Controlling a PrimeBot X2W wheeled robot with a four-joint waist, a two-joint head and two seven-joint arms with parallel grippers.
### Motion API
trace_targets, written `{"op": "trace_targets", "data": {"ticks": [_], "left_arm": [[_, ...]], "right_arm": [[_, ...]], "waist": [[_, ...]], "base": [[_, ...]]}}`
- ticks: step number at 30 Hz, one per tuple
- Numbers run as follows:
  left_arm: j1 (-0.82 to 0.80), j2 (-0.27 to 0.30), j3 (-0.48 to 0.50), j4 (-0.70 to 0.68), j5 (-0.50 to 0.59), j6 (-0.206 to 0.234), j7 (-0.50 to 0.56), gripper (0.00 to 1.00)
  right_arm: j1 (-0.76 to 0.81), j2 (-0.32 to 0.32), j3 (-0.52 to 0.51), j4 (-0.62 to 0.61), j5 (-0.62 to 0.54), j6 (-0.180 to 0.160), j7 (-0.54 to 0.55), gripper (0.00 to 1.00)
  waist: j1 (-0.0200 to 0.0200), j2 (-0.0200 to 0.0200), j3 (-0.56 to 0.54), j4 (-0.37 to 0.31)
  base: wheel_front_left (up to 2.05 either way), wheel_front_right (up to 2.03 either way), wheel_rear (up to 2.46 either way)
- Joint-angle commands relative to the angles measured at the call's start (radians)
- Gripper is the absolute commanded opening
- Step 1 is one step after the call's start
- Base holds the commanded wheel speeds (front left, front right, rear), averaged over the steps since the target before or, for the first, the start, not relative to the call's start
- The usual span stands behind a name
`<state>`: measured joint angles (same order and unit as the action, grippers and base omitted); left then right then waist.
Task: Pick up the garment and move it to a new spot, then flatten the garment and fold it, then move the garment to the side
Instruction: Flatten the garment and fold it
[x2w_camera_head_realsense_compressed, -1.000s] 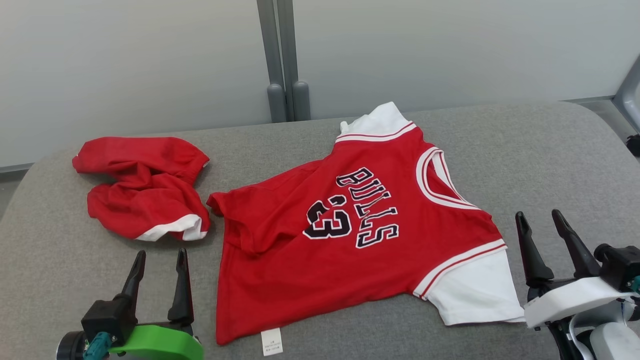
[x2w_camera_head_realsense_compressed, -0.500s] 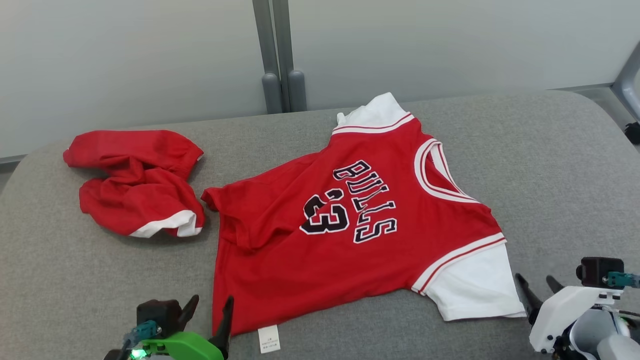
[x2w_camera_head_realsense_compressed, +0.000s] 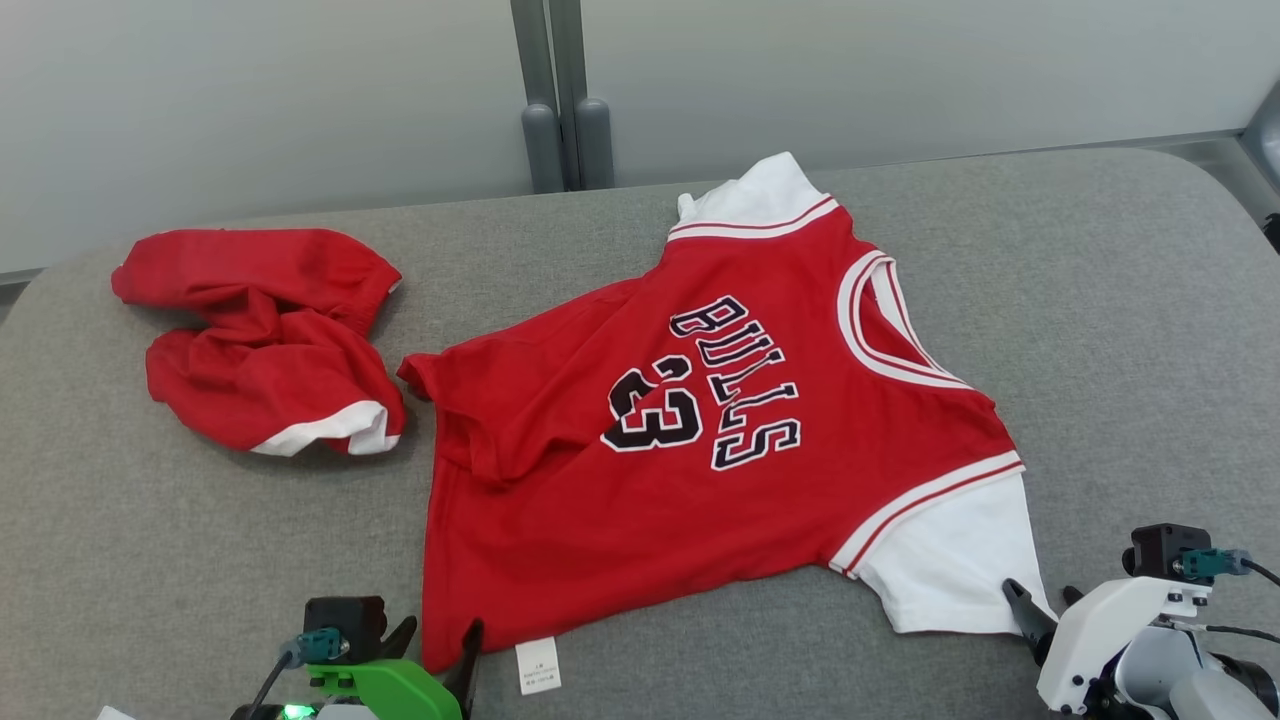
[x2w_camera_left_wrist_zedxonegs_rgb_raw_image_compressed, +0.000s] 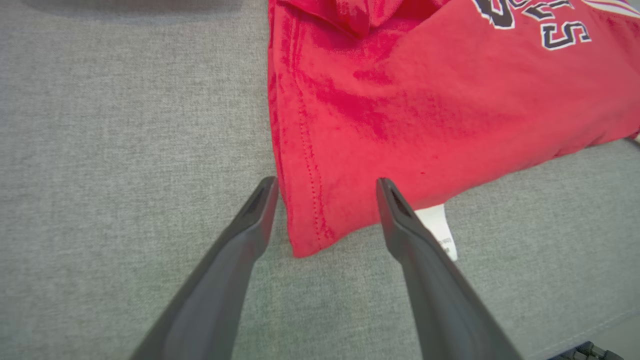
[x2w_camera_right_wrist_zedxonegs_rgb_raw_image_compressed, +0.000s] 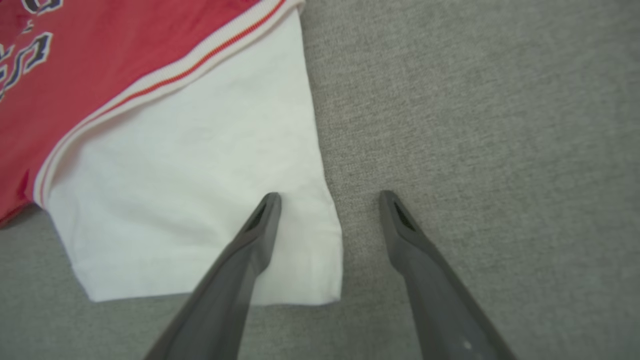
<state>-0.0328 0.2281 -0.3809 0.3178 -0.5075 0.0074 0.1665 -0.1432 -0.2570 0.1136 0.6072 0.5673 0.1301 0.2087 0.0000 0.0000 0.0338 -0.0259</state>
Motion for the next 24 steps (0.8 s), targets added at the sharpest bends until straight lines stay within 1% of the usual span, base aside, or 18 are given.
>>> {"op": "trace_targets", "data": {"ticks": [1,5,7,8,9,10,11,12,13,14,16,24], "left_arm": [[-0.019,-0.003,0.003,0.011,-0.01,-0.006,0.007,1.0],[-0.03,0.002,0.009,0.065,-0.024,0.002,0.023,1.0],[-0.028,-0.005,0.009,0.093,-0.036,-0.004,0.034,1.0],[-0.025,-0.008,0.006,0.106,-0.038,-0.009,0.044,1.0],[-0.023,-0.011,0.001,0.117,-0.046,-0.017,0.054,1.0],[-0.022,-0.015,0.0,0.125,-0.057,-0.026,0.058,1.0],[-0.023,-0.019,0.0,0.129,-0.063,-0.031,0.057,1.0],[-0.025,-0.024,-0.005,0.134,-0.068,-0.039,0.061,0.53],[-0.026,-0.026,-0.009,0.137,-0.07,-0.044,0.061,0.29],[-0.026,-0.028,-0.011,0.138,-0.072,-0.048,0.056,0.0],[-0.03,-0.027,-0.014,0.138,-0.073,-0.054,0.047,0.0],[-0.04,-0.001,0.009,0.082,-0.052,-0.041,-0.037,0.0]], "right_arm": [[0.007,0.019,0.028,0.018,0.017,0.001,0.006,1.0],[0.013,0.023,0.079,0.021,0.045,0.004,0.01,1.0],[0.019,0.026,0.108,0.016,0.061,0.005,0.018,0.91],[0.021,0.025,0.118,0.012,0.068,0.005,0.018,0.85],[0.025,0.025,0.13,0.007,0.079,0.005,0.018,0.73],[0.029,0.022,0.142,0.003,0.086,0.006,0.019,0.54],[0.031,0.017,0.15,0.001,0.091,0.006,0.018,0.46],[0.032,0.011,0.157,0.001,0.096,0.006,0.017,0.34],[0.033,0.006,0.164,0.0,0.102,0.005,0.016,0.18],[0.034,0.001,0.173,-0.003,0.107,0.004,0.009,0.0],[0.028,-0.011,0.179,-0.011,0.113,0.002,-0.017,0.0],[0.004,-0.059,0.156,-0.055,0.126,0.001,-0.155,0.0]], "waist": [[0.0,0.0,0.004,0.001],[0.0,0.0,0.01,-0.005],[0.0,0.0,0.012,-0.009],[0.0,0.0,0.012,-0.01],[0.0,0.0,0.013,-0.012],[0.0,0.0,0.013,-0.013],[0.0,0.0,0.014,-0.013],[0.0,0.0,0.014,-0.013],[0.0,0.0,0.014,-0.013],[0.0,0.0,0.013,-0.013],[0.0,0.0,0.011,-0.012],[0.0,0.0,-0.006,-0.005]], "base": [[0.0,0.0,0.0],[0.0,0.0,0.0],[0.0,0.0,0.0],[0.0,0.0,0.0],[0.0,0.0,0.0],[0.0,0.0,0.0],[0.0,0.0,0.0],[0.0,0.0,0.0],[0.0,0.0,0.0],[0.0,0.0,0.0],[0.0,0.0,0.0],[0.0,0.0,0.0]]}}
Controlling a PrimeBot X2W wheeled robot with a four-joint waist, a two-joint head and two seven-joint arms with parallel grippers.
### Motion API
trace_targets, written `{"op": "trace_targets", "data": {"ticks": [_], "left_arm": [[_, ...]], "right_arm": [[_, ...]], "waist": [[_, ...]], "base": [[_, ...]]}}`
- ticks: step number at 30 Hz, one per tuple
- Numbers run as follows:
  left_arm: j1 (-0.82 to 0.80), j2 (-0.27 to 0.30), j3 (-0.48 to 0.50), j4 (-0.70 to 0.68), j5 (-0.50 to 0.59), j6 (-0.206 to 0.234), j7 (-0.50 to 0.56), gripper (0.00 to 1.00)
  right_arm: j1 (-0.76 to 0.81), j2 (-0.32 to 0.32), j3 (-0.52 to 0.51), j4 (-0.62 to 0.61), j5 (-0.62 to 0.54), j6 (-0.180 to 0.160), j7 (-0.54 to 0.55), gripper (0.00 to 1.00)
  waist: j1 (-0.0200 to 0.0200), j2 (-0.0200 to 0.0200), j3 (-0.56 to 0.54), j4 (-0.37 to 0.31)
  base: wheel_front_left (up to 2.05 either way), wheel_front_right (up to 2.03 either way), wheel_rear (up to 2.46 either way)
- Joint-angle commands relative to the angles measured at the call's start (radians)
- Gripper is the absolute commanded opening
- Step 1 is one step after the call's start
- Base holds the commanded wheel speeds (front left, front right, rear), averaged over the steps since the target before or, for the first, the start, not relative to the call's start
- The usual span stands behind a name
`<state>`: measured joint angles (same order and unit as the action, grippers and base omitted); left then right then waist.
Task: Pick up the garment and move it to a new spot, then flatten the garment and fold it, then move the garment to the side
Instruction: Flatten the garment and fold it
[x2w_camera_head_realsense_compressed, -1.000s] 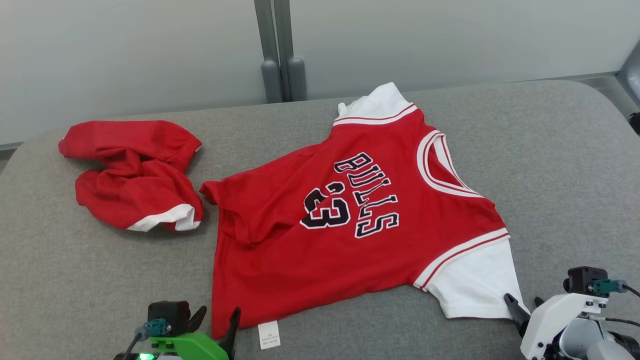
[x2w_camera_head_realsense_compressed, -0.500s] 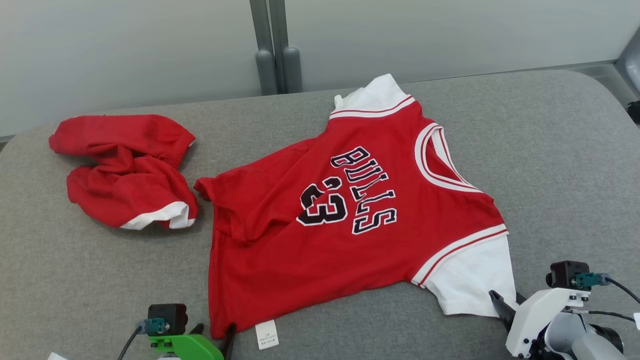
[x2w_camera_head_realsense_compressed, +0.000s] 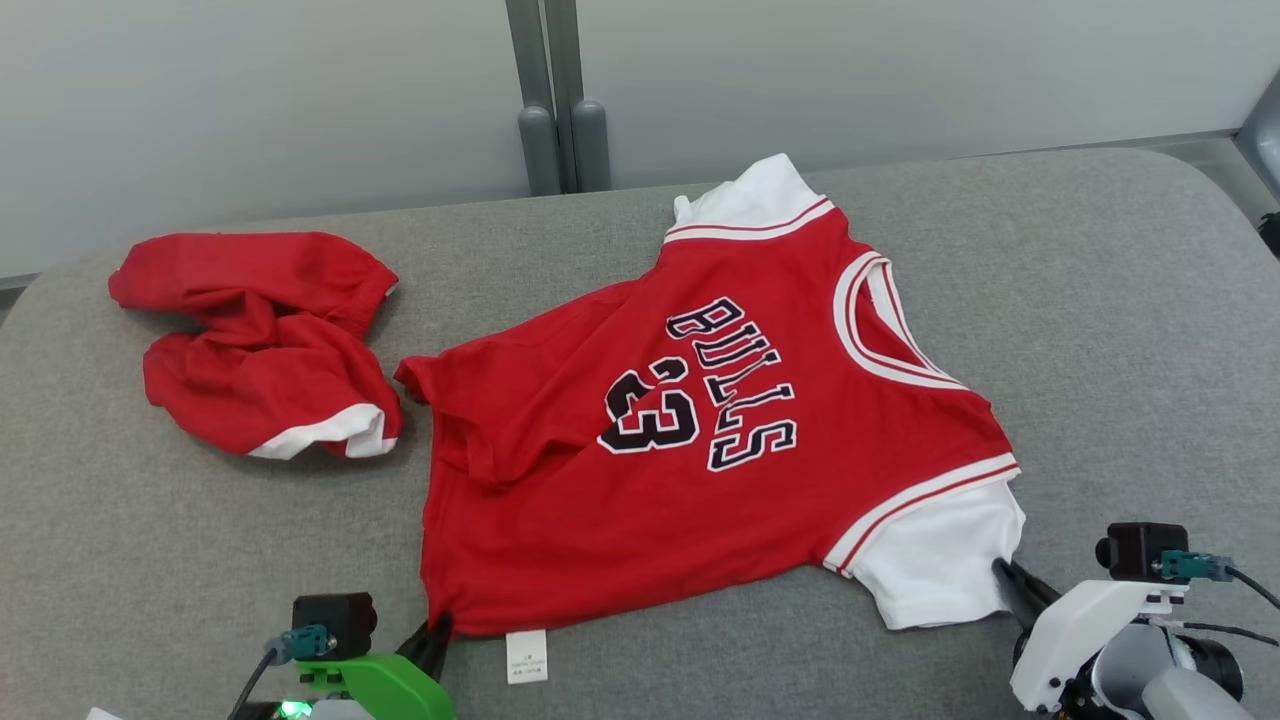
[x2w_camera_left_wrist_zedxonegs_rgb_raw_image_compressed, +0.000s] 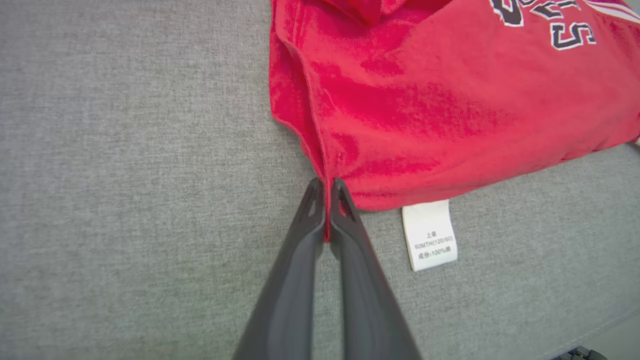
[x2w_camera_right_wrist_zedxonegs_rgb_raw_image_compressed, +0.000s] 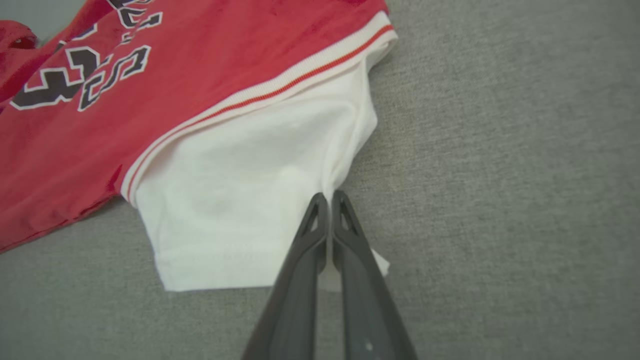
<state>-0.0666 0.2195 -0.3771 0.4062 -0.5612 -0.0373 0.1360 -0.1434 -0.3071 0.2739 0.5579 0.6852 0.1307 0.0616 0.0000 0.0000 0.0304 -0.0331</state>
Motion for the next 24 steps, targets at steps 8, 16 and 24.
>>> {"op": "trace_targets", "data": {"ticks": [8,16,24], "left_arm": [[-0.102,0.065,0.014,-0.125,0.033,-0.028,-0.046,0.0],[-0.482,0.109,-0.005,-0.104,0.031,-0.08,0.057,0.0],[-1.002,0.116,-0.06,0.039,-0.029,-0.093,0.11,0.0]], "right_arm": [[-0.081,-0.015,-0.043,-0.147,0.126,0.0,-0.122,0.0],[-0.416,-0.068,-0.035,-0.206,0.172,0.0,-0.166,0.0],[-0.92,-0.068,-0.005,-0.072,0.192,0.0,-0.201,0.0]], "waist": [[0.0,0.0,0.025,0.003],[0.0,0.0,0.201,0.001],[0.0,0.0,0.411,-0.014]], "base": [[0.0,0.0,0.0],[0.0,0.0,0.0],[0.0,0.0,0.0]]}}
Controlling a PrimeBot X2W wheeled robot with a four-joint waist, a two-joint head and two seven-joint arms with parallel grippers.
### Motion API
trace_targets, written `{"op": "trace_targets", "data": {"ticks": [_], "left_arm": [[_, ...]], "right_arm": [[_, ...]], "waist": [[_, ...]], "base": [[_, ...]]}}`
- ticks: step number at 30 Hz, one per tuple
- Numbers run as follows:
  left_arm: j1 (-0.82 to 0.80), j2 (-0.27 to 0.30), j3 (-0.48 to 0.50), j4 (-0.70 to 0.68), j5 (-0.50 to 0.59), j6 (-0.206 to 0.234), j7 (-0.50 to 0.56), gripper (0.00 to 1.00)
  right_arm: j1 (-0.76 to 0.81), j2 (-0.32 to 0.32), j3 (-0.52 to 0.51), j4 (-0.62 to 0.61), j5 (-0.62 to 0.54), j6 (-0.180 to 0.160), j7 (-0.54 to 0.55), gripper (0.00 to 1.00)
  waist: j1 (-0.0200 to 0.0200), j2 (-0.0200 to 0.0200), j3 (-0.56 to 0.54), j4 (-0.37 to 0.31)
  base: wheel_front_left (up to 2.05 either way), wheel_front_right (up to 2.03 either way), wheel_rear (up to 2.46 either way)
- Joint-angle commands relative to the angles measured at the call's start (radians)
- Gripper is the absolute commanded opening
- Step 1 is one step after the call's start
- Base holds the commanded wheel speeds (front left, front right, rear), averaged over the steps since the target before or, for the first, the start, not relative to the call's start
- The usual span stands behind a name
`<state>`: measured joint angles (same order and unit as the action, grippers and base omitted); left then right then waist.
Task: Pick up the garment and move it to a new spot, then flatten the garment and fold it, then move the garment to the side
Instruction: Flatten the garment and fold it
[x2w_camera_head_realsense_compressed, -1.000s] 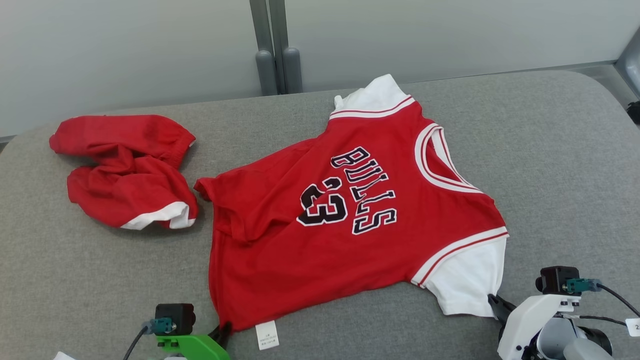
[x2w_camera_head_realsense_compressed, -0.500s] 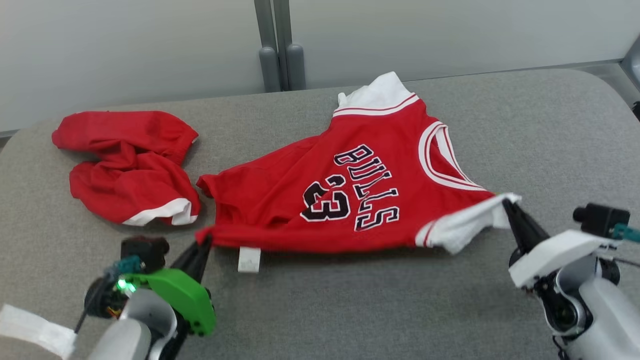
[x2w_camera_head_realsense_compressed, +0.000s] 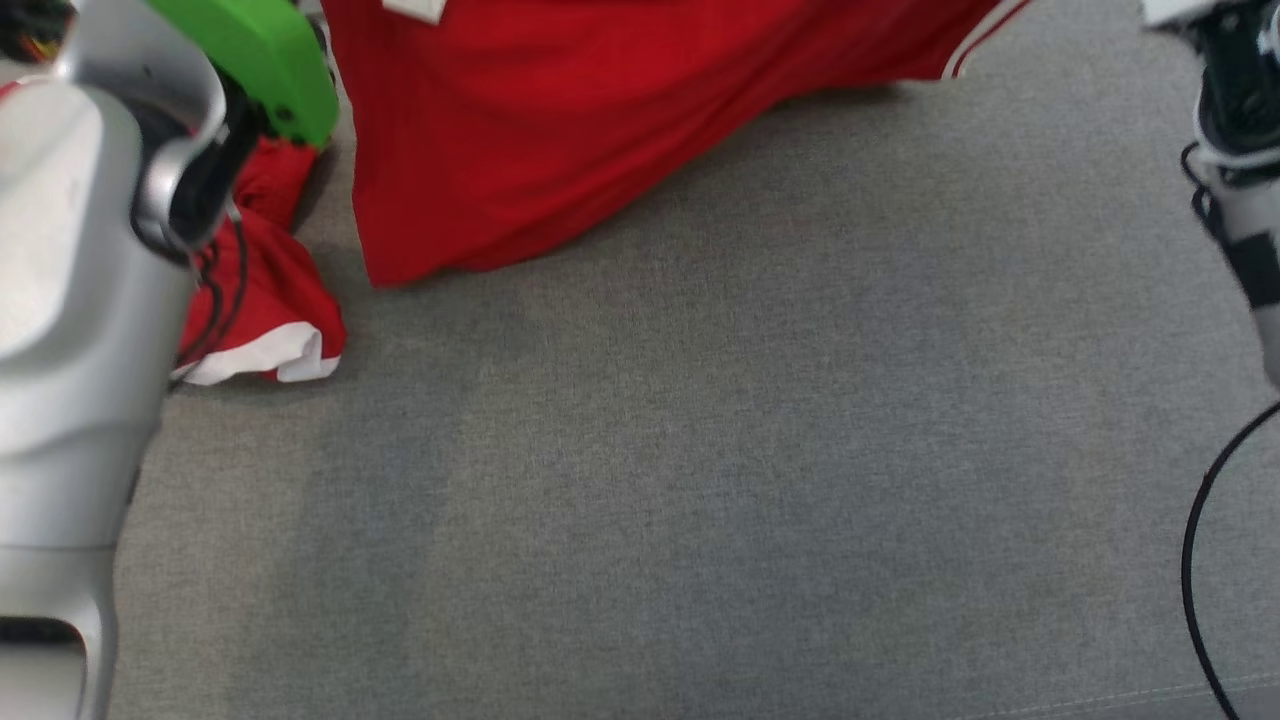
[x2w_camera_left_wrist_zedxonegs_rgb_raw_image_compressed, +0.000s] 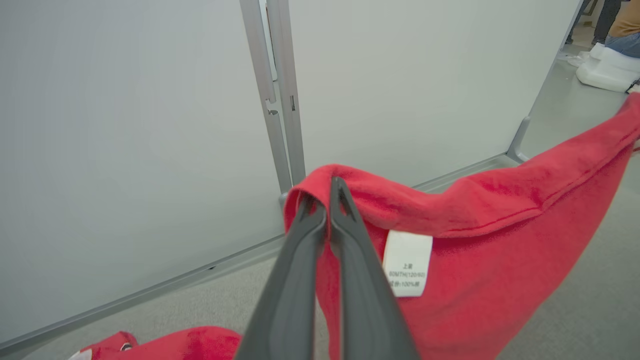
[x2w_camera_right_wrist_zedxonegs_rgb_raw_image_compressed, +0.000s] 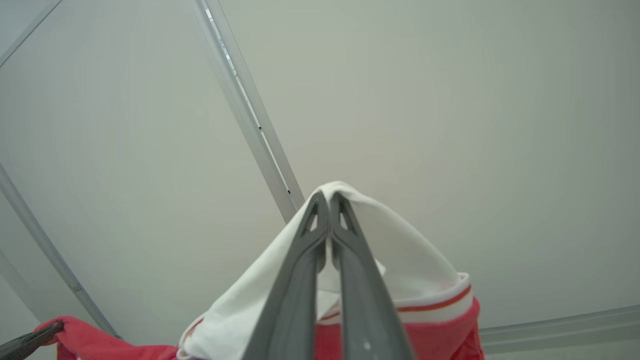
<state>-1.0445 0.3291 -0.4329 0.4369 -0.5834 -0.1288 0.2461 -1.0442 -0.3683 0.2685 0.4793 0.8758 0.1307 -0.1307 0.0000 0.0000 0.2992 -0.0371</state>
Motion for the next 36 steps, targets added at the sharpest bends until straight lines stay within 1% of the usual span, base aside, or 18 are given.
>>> {"op": "trace_targets", "data": {"ticks": [1,4,9,11,15,16,19,21,23,25,27,30,33,36], "left_arm": [[-0.091,0.012,-0.023,0.031,-0.002,-0.002,-0.004,0.0],[-0.251,0.021,-0.068,0.099,-0.005,-0.002,-0.019,0.0],[-0.474,-0.001,-0.109,0.221,-0.034,-0.002,-0.07,0.0],[-0.543,-0.016,-0.12,0.27,-0.049,-0.003,-0.094,0.0],[-0.636,-0.034,-0.141,0.357,-0.084,-0.003,-0.135,0.0],[-0.657,-0.04,-0.158,0.39,-0.1,-0.003,-0.146,0.0],[-0.636,-0.036,-0.194,0.428,-0.142,-0.003,-0.149,0.0],[-0.605,-0.021,-0.227,0.443,-0.164,-0.003,-0.141,0.0],[-0.552,-0.013,-0.269,0.451,-0.199,-0.003,-0.127,0.0],[-0.502,0.011,-0.321,0.45,-0.212,-0.003,-0.108,0.0],[-0.432,0.033,-0.362,0.441,-0.255,-0.002,-0.091,0.0],[-0.31,0.065,-0.427,0.411,-0.316,-0.003,-0.06,0.0],[-0.187,0.102,-0.489,0.364,-0.368,-0.003,-0.023,0.0],[-0.054,0.134,-0.534,0.296,-0.461,-0.003,0.057,0.0]], "right_arm": [[-0.085,-0.008,0.002,0.032,0.01,0.0,-0.015,0.0],[-0.238,-0.017,0.016,0.097,0.021,0.0,-0.035,0.0],[-0.459,-0.046,0.059,0.191,0.022,0.0,-0.063,0.0],[-0.521,-0.053,0.079,0.212,0.033,0.0,-0.071,0.0],[-0.589,-0.068,0.126,0.239,0.057,0.0,-0.085,0.0],[-0.604,-0.072,0.153,0.246,0.075,0.0,-0.09,0.0],[-0.576,-0.077,0.214,0.239,0.096,0.0,-0.074,0.0],[-0.54,-0.081,0.261,0.221,0.117,0.0,-0.061,0.0],[-0.504,-0.103,0.323,0.196,0.114,0.0,-0.058,0.0],[-0.445,-0.118,0.387,0.171,0.125,0.0,-0.048,0.0],[-0.379,-0.135,0.449,0.142,0.148,0.0,-0.03,0.0],[-0.268,-0.182,0.536,0.084,0.179,0.0,-0.015,0.0],[-0.148,-0.237,0.623,0.024,0.215,0.0,0.026,0.0],[-0.024,-0.315,0.714,-0.058,0.273,0.0,0.116,0.0]], "waist": [[0.0,0.0,0.16,-0.01],[0.0,0.0,0.192,-0.012],[0.0,0.0,0.207,-0.004],[0.0,0.0,0.208,-0.002],[0.0,0.0,0.197,-0.005],[0.0,0.0,0.19,-0.009],[0.0,0.0,0.179,-0.017],[0.0,0.0,0.171,-0.023],[0.0,0.0,0.155,-0.027],[0.0,0.0,0.132,-0.03],[0.0,0.0,0.099,-0.035],[0.0,0.0,0.025,-0.041],[0.0,0.0,-0.058,-0.043],[0.0,0.0,-0.149,-0.037]], "base": [[0.0,0.0,0.0],[0.0,0.0,0.0],[0.0,0.0,0.0],[0.0,0.0,0.0],[0.0,0.0,0.0],[0.0,0.0,0.0],[0.0,0.0,0.0],[0.0,0.0,0.0],[0.0,0.0,0.0],[0.0,0.0,0.0],[0.0,0.0,0.0],[0.0,0.0,0.0],[0.0,0.0,0.0],[0.0,0.0,0.0]]}}
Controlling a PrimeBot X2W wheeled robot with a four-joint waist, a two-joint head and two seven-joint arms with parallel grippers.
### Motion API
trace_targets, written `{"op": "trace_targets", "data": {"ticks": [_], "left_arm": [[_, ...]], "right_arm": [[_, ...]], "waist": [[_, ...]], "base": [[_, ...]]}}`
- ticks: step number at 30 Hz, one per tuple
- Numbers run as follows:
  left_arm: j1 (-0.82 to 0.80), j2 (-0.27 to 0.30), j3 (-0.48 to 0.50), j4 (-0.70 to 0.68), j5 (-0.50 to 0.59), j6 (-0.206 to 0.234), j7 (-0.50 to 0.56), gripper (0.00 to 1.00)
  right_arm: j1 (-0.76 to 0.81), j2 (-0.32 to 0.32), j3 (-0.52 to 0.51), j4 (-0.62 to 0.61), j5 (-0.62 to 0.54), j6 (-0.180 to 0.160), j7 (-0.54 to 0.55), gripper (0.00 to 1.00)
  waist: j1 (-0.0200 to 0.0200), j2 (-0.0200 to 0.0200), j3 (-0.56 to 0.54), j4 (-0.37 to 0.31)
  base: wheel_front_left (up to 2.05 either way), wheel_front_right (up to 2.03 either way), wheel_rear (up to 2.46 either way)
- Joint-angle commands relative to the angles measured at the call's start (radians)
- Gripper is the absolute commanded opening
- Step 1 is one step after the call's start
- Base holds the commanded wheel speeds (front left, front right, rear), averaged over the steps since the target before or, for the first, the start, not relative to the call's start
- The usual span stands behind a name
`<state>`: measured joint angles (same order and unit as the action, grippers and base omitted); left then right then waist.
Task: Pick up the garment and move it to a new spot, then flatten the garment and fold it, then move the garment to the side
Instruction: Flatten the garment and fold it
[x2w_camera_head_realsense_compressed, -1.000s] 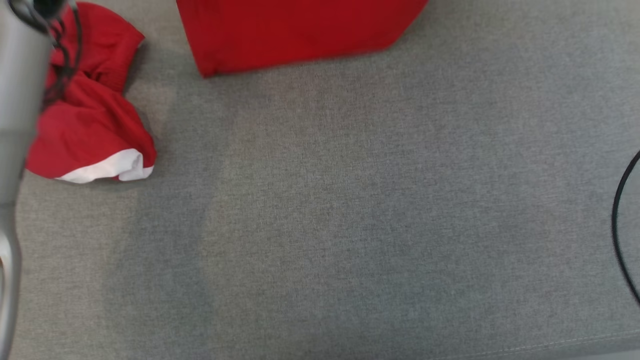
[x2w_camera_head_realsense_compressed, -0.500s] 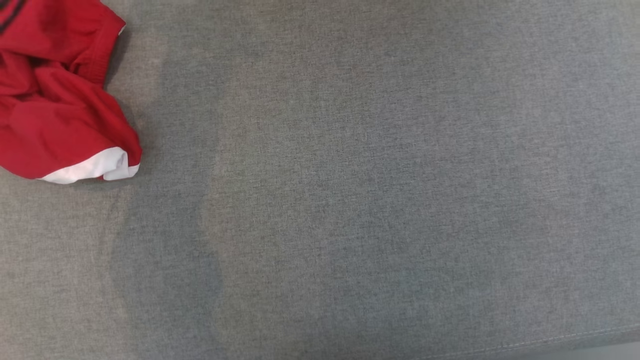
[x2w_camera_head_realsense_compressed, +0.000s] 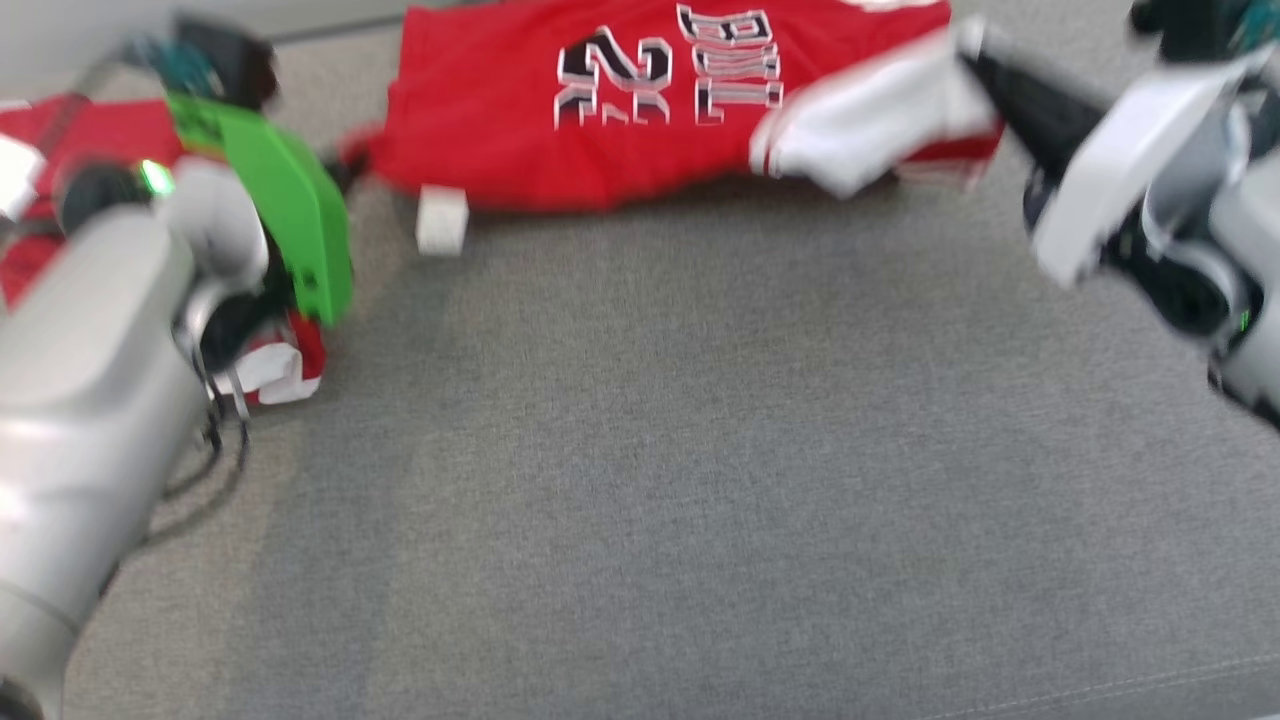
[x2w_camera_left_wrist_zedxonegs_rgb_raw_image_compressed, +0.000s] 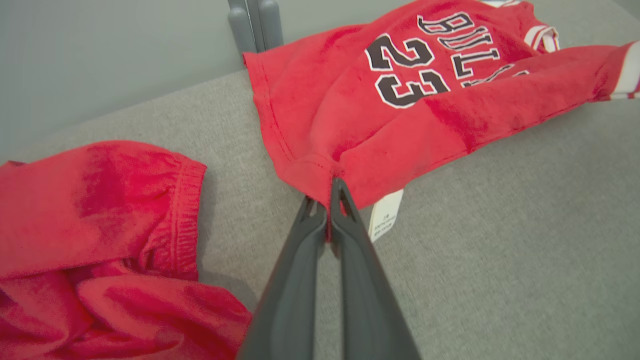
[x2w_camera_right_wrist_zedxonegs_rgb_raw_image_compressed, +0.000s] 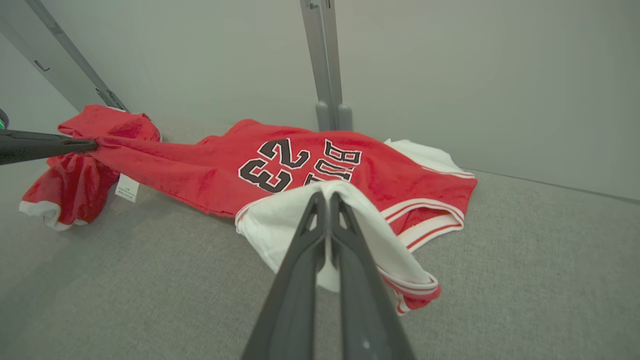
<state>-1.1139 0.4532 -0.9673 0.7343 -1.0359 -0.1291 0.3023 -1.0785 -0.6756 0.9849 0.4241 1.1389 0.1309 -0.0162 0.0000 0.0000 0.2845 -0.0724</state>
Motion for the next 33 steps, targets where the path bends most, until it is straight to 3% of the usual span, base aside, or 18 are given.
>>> {"op": "trace_targets", "data": {"ticks": [1,9,15,21,24,27,33], "left_arm": [[0.051,0.023,-0.011,-0.021,-0.031,-0.002,0.032,0.0],[0.311,0.127,-0.074,-0.201,-0.192,0.013,0.233,0.0],[0.433,0.233,-0.105,-0.398,-0.271,0.082,0.373,0.0],[0.514,0.344,-0.113,-0.604,-0.356,0.164,0.473,0.0],[0.528,0.377,-0.11,-0.669,-0.379,0.192,0.503,0.0],[0.499,0.392,-0.102,-0.703,-0.39,0.218,0.536,0.0],[0.411,0.352,-0.089,-0.663,-0.437,0.248,0.647,0.0]], "right_arm": [[0.045,-0.032,0.022,-0.027,0.031,0.0,0.036,0.0],[0.29,-0.251,0.184,-0.251,0.181,0.0,0.313,0.0],[0.41,-0.394,0.239,-0.412,0.282,0.0,0.502,0.0],[0.469,-0.502,0.239,-0.528,0.373,0.0,0.585,0.0],[0.462,-0.522,0.228,-0.548,0.391,0.0,0.6,0.0],[0.421,-0.499,0.199,-0.546,0.41,0.0,0.609,0.0],[0.333,-0.405,0.147,-0.445,0.474,0.0,0.648,0.0]], "waist": [[0.0,0.0,-0.157,0.0],[0.0,0.0,-0.293,0.007],[0.0,0.0,-0.305,0.001],[0.0,0.0,-0.298,-0.003],[0.0,0.0,-0.286,-0.004],[0.0,0.0,-0.257,-0.005],[0.0,0.0,-0.192,-0.006]], "base": [[0.0,0.0,0.0],[0.0,0.0,0.0],[0.0,0.0,0.0],[0.0,0.0,0.0],[0.0,0.0,0.0],[0.0,0.0,0.0],[0.0,0.0,0.0]]}}
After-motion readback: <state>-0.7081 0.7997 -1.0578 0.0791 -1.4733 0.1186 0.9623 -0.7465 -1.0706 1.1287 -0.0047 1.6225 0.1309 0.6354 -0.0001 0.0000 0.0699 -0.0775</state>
